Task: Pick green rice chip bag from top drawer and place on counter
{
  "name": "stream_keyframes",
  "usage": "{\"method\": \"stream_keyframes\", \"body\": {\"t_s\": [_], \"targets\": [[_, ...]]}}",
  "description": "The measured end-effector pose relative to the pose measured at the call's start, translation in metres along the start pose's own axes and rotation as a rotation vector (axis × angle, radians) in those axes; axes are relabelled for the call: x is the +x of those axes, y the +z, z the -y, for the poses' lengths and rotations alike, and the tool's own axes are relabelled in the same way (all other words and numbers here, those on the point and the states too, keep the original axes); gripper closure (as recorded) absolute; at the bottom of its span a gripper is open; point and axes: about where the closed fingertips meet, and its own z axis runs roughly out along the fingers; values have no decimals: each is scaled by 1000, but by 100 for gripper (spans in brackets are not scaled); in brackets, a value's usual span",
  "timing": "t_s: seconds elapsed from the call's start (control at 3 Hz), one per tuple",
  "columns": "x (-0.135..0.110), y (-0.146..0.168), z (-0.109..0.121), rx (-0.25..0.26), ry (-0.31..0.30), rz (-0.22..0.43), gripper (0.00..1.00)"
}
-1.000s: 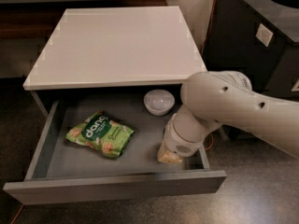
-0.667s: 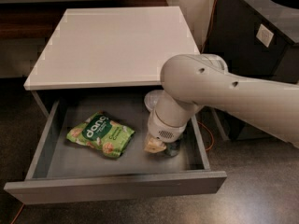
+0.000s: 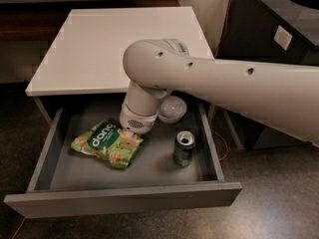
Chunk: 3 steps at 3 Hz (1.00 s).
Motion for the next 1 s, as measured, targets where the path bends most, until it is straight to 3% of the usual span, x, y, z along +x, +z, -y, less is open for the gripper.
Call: {"method": "stream_keyframes", "body": {"t_s": [0.33, 0.67, 1.0], "targets": [[-23, 16, 10, 29, 36, -32, 20], [-29, 24, 22, 84, 108, -32, 0], [-30, 24, 23, 90, 126, -30, 0]]}}
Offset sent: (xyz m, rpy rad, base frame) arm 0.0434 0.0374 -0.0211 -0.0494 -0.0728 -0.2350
